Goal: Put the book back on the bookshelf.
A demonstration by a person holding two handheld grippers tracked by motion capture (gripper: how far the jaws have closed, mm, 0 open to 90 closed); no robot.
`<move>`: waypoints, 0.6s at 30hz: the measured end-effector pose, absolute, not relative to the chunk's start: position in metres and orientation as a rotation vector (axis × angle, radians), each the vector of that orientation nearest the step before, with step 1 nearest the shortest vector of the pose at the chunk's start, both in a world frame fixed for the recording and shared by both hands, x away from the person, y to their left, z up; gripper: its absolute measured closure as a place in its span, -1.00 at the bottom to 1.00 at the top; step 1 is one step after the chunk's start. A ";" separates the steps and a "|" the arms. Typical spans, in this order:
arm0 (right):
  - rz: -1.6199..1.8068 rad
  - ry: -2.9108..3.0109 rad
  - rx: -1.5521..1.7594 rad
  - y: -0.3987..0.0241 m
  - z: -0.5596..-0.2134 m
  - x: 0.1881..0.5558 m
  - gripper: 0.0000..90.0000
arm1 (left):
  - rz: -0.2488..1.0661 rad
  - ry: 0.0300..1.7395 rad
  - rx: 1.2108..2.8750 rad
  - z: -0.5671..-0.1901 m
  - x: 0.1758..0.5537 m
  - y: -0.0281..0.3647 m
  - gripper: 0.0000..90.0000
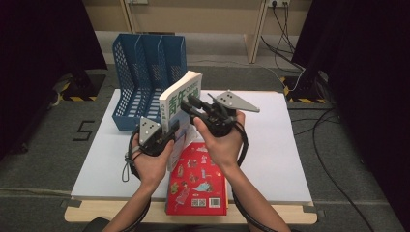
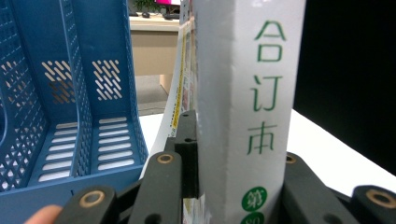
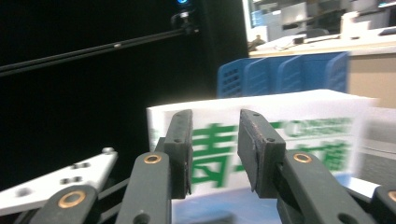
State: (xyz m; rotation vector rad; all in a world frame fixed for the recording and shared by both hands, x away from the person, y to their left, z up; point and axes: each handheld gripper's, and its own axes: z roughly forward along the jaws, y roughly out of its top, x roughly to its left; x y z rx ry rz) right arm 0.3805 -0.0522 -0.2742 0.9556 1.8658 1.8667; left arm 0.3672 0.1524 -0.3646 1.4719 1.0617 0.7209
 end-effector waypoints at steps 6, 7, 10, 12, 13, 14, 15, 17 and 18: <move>1.837 1.816 1.045 -0.082 -0.282 0.388 0.45 | 0.708 1.039 1.451 -0.366 0.367 0.161 0.63; 1.831 1.803 1.065 -0.087 -0.284 0.389 0.45 | 0.707 1.034 1.449 -0.366 0.367 0.162 0.63; 1.814 1.775 1.119 -0.103 -0.294 0.393 0.45 | 0.706 1.015 1.442 -0.368 0.367 0.166 0.63; 1.797 1.768 1.152 -0.112 -0.302 0.396 0.45 | 0.704 1.007 1.439 -0.368 0.367 0.168 0.63; 1.792 1.766 1.167 -0.115 -0.304 0.397 0.45 | 0.706 1.003 1.440 -0.368 0.367 0.170 0.63; 1.776 1.762 1.180 -0.119 -0.308 0.398 0.45 | 0.705 1.001 1.438 -0.367 0.367 0.171 0.63; 1.763 1.765 1.196 -0.124 -0.312 0.399 0.45 | 0.704 0.999 1.439 -0.367 0.367 0.172 0.63; 1.749 1.759 1.224 -0.132 -0.319 0.401 0.45 | 0.705 0.999 1.436 -0.366 0.367 0.173 0.63; 1.740 1.753 1.249 -0.136 -0.323 0.402 0.45 | 0.708 0.994 1.437 -0.365 0.368 0.175 0.63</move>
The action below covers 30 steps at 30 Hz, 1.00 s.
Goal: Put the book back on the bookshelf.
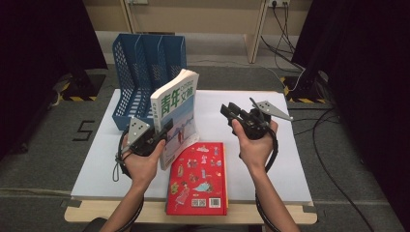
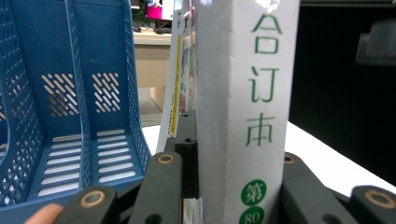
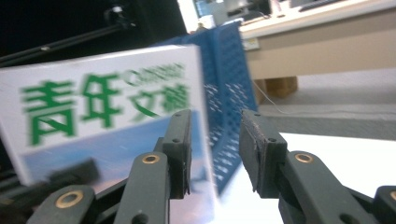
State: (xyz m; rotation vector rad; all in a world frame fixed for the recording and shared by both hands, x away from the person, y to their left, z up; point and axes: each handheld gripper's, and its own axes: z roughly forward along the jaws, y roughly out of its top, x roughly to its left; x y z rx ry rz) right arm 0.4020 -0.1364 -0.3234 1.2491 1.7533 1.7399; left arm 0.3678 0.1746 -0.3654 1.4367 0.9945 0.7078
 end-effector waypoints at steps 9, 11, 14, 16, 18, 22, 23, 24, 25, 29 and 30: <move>1.675 1.697 1.370 -0.167 -0.351 0.407 0.45 | 0.705 0.980 1.436 -0.362 0.371 0.181 0.63; 1.658 1.688 1.389 -0.172 -0.357 0.409 0.45 | 0.699 0.979 1.439 -0.361 0.372 0.181 0.64; 1.635 1.687 1.418 -0.178 -0.366 0.411 0.45 | 0.700 0.977 1.441 -0.360 0.372 0.182 0.64; 1.626 1.684 1.443 -0.182 -0.371 0.411 0.45 | 0.700 0.976 1.437 -0.360 0.372 0.183 0.64; 1.620 1.684 1.457 -0.185 -0.375 0.411 0.45 | 0.701 0.976 1.434 -0.359 0.372 0.184 0.64; 1.601 1.681 1.475 -0.190 -0.383 0.411 0.45 | 0.709 0.971 1.424 -0.355 0.373 0.188 0.64; 1.602 1.679 1.478 -0.191 -0.384 0.411 0.45 | 0.715 0.966 1.422 -0.354 0.373 0.188 0.64; 1.596 1.682 1.480 -0.191 -0.385 0.411 0.45 | 0.722 0.959 1.423 -0.353 0.373 0.189 0.64; 1.597 1.681 1.482 -0.192 -0.387 0.411 0.45 | 0.731 0.953 1.418 -0.352 0.372 0.189 0.64; 1.587 1.684 1.490 -0.194 -0.392 0.411 0.45 | 0.737 0.933 1.402 -0.345 0.370 0.194 0.64; 1.587 1.683 1.503 -0.195 -0.392 0.411 0.45 | 0.736 0.931 1.397 -0.344 0.371 0.195 0.64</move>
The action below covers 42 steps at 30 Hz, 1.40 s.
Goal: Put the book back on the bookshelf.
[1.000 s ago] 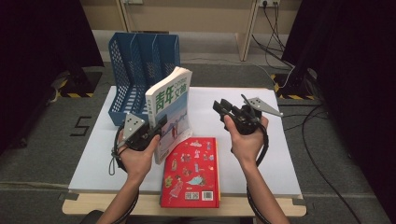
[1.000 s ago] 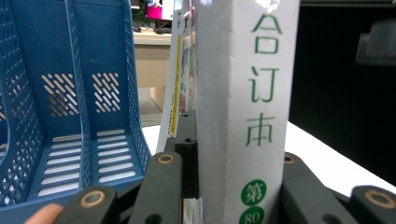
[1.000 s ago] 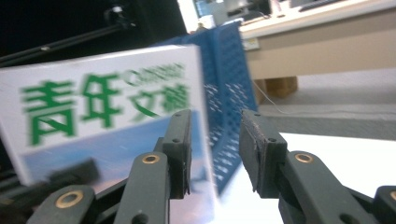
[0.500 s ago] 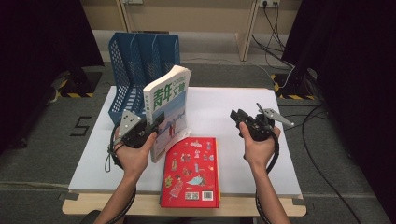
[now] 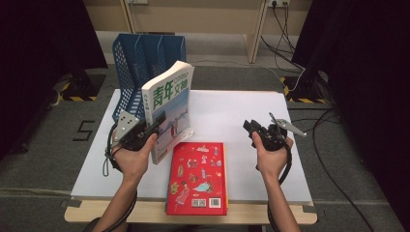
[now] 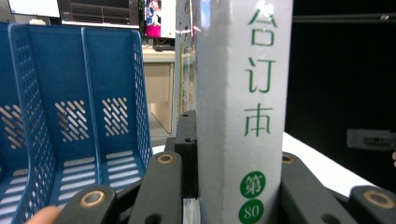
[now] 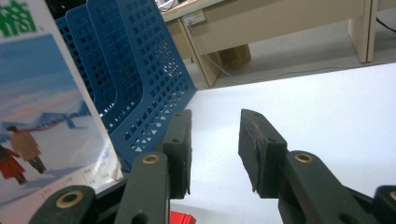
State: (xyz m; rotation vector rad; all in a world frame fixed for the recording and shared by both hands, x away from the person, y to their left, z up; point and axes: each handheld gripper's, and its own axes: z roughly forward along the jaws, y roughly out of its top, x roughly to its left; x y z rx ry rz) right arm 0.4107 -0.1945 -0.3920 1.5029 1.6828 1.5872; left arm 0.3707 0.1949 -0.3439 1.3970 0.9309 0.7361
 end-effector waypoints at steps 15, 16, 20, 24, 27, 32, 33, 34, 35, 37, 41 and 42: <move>1.561 1.667 1.525 -0.206 -0.403 0.410 0.45 | 0.773 0.927 1.348 -0.326 0.375 0.213 0.64; 1.556 1.666 1.528 -0.206 -0.404 0.409 0.45 | 0.776 0.925 1.342 -0.325 0.376 0.214 0.64; 1.554 1.663 1.536 -0.207 -0.406 0.409 0.45 | 0.793 0.925 1.330 -0.319 0.378 0.217 0.64; 1.551 1.664 1.534 -0.208 -0.409 0.409 0.45 | 0.807 0.930 1.319 -0.316 0.380 0.222 0.64; 1.546 1.668 1.546 -0.209 -0.411 0.409 0.45 | 0.828 0.937 1.301 -0.311 0.382 0.230 0.64; 1.537 1.662 1.552 -0.210 -0.415 0.409 0.45 | 0.856 0.941 1.276 -0.303 0.383 0.238 0.64; 1.537 1.662 1.552 -0.210 -0.415 0.409 0.45 | 0.856 0.941 1.276 -0.303 0.383 0.238 0.64; 1.536 1.661 1.550 -0.211 -0.416 0.409 0.45 | 0.863 0.944 1.263 -0.300 0.385 0.240 0.64; 1.536 1.660 1.554 -0.211 -0.416 0.409 0.45 | 0.866 0.946 1.259 -0.299 0.385 0.242 0.64; 1.531 1.663 1.548 -0.211 -0.417 0.409 0.45 | 0.878 0.949 1.257 -0.297 0.387 0.244 0.64; 1.526 1.661 1.550 -0.212 -0.420 0.409 0.44 | 0.891 0.957 1.255 -0.296 0.390 0.246 0.64; 1.526 1.661 1.550 -0.212 -0.420 0.409 0.44 | 0.895 0.960 1.252 -0.296 0.391 0.247 0.64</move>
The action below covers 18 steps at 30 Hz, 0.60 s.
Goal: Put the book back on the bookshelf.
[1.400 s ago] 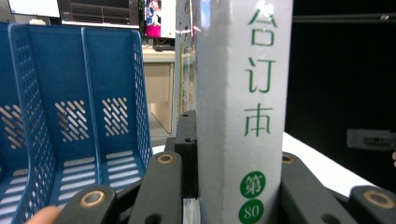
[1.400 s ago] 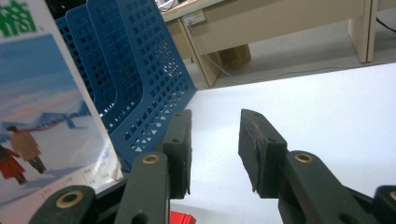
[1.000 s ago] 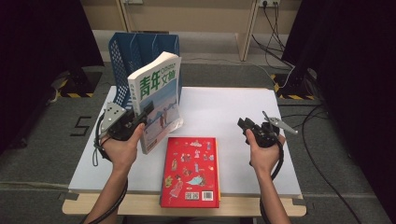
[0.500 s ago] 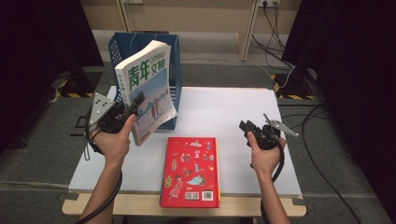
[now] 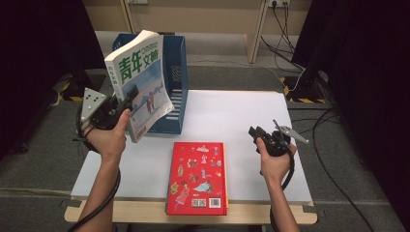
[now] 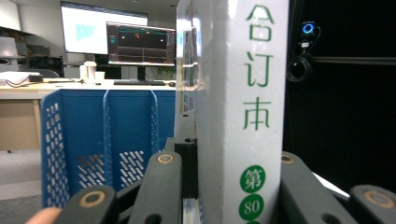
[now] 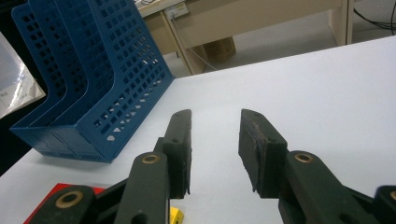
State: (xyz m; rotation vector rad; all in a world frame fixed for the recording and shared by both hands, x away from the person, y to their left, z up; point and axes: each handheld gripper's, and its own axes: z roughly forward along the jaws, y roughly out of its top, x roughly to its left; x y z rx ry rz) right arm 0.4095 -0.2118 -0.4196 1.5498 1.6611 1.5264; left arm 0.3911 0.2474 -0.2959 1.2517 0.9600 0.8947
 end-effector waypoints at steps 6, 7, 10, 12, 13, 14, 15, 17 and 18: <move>1.515 1.663 1.560 -0.214 -0.424 0.410 0.44 | 0.915 0.980 1.249 -0.295 0.398 0.255 0.64; 1.515 1.662 1.561 -0.214 -0.424 0.410 0.44 | 0.920 0.983 1.246 -0.294 0.399 0.257 0.64; 1.510 1.658 1.557 -0.215 -0.425 0.410 0.44 | 0.933 0.991 1.236 -0.292 0.401 0.261 0.64; 1.507 1.655 1.560 -0.216 -0.426 0.410 0.44 | 0.942 0.995 1.233 -0.291 0.403 0.264 0.64; 1.508 1.656 1.562 -0.216 -0.426 0.410 0.44 | 0.947 0.997 1.231 -0.290 0.403 0.265 0.64; 1.504 1.657 1.559 -0.216 -0.427 0.410 0.44 | 0.949 0.999 1.229 -0.290 0.404 0.266 0.64; 1.500 1.655 1.560 -0.216 -0.427 0.410 0.44 | 0.952 1.003 1.226 -0.290 0.405 0.268 0.64; 1.502 1.650 1.567 -0.216 -0.427 0.410 0.43 | 0.955 1.009 1.219 -0.290 0.407 0.270 0.64; 1.500 1.650 1.567 -0.216 -0.427 0.410 0.43 | 0.956 1.011 1.218 -0.290 0.408 0.271 0.64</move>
